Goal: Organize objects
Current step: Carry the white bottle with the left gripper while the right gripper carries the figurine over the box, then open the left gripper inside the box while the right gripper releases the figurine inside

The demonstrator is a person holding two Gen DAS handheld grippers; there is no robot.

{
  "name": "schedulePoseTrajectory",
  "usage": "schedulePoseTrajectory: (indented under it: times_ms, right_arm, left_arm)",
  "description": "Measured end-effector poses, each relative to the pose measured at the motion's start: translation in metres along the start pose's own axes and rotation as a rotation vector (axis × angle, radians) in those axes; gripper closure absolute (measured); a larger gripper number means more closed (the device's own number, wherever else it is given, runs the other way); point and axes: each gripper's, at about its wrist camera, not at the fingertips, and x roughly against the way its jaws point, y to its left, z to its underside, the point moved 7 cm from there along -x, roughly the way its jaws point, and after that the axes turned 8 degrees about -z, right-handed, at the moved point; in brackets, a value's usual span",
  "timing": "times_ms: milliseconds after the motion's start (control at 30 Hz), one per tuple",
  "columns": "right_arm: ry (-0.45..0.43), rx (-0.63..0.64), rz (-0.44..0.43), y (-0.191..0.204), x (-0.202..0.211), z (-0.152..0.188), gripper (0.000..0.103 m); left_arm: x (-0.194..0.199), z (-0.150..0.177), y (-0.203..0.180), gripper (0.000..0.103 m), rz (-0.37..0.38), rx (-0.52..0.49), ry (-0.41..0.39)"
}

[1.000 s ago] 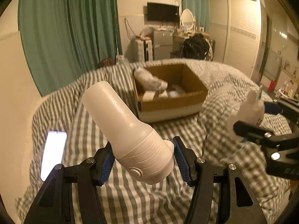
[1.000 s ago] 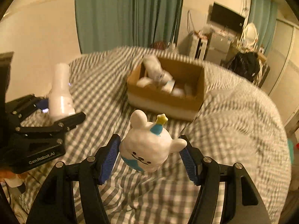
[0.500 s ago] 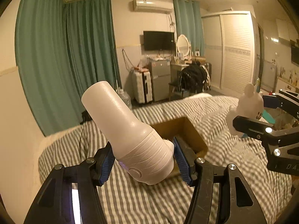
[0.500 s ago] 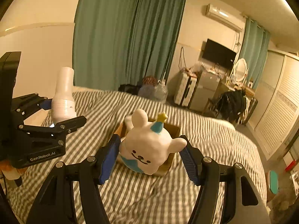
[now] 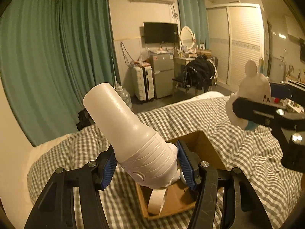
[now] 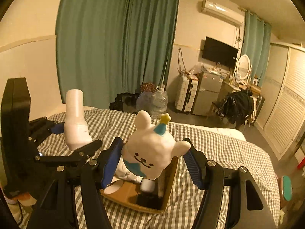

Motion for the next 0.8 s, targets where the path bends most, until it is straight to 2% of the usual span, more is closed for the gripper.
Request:
schedulePoseTrajectory:
  times_ms: [167, 367, 533, 700, 800]
  right_arm:
    - [0.046, -0.048, -0.007, -0.026, -0.053, 0.01, 0.04]
    - [0.145, -0.104, -0.021, -0.053, -0.12, 0.05, 0.04]
    - [0.215, -0.12, -0.024, -0.063, -0.168, 0.082, 0.04]
    - [0.25, -0.125, -0.029, -0.07, -0.193, 0.1, 0.04]
    - [0.268, -0.133, -0.03, -0.076, -0.203, 0.108, 0.04]
  left_arm:
    - [-0.057, 0.021, -0.01, 0.042, 0.028, 0.001, 0.08]
    - [-0.106, 0.053, -0.028, 0.042, 0.089, -0.016, 0.164]
    - [-0.13, 0.064, -0.045, 0.042, 0.115, -0.062, 0.191]
    - [-0.143, 0.065, -0.059, 0.042, 0.134, -0.108, 0.193]
    - [-0.151, 0.065, -0.061, 0.042, 0.165, -0.095, 0.222]
